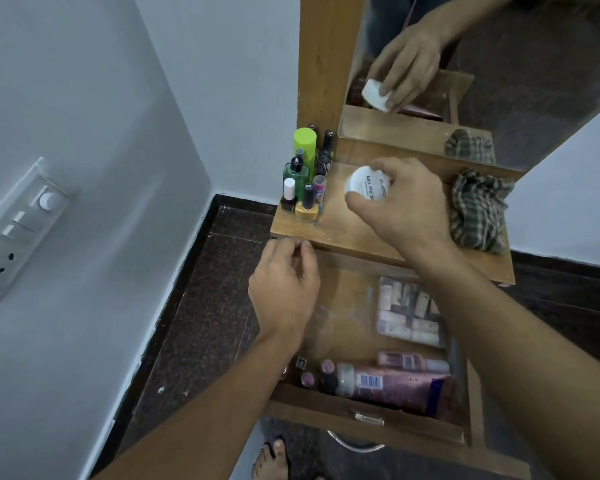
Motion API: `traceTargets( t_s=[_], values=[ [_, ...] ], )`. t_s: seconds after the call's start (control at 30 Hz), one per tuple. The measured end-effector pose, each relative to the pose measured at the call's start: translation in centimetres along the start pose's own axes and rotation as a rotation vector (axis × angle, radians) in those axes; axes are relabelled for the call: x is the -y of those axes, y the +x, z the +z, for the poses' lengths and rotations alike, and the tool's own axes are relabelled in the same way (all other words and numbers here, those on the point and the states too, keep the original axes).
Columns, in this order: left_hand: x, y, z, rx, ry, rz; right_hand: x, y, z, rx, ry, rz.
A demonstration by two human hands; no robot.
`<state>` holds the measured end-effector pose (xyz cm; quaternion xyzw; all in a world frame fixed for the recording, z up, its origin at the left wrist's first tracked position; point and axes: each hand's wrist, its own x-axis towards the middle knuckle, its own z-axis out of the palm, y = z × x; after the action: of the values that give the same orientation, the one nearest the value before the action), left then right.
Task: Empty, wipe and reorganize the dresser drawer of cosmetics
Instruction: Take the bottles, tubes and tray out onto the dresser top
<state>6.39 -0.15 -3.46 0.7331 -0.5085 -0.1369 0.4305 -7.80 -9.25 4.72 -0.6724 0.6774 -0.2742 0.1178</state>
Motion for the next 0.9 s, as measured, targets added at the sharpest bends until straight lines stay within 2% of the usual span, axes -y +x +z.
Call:
traceTargets(
  t_s=[0.3, 0.7, 0.87, 0.9],
  values=[
    [-1.4, 1.9, 2.1, 0.025, -0.084, 0.155, -1.6, 5.0, 6.3, 0.009, -0.057, 0.013],
    [-0.8, 2.2, 3.5, 0.055, -0.112, 0.195, -2.8, 4.5, 7.1, -0.033, 0.026, -0.061],
    [-0.1, 0.9, 3.0, 0.075, -0.066, 0.237, -3.6, -0.6, 4.4, -0.254, 0.141, -0.116],
    [-0.2, 0.5, 2.8, 0.089, -0.056, 0.247, -4.0, -2.5, 3.8, -0.254, 0.145, -0.138]
  ],
)
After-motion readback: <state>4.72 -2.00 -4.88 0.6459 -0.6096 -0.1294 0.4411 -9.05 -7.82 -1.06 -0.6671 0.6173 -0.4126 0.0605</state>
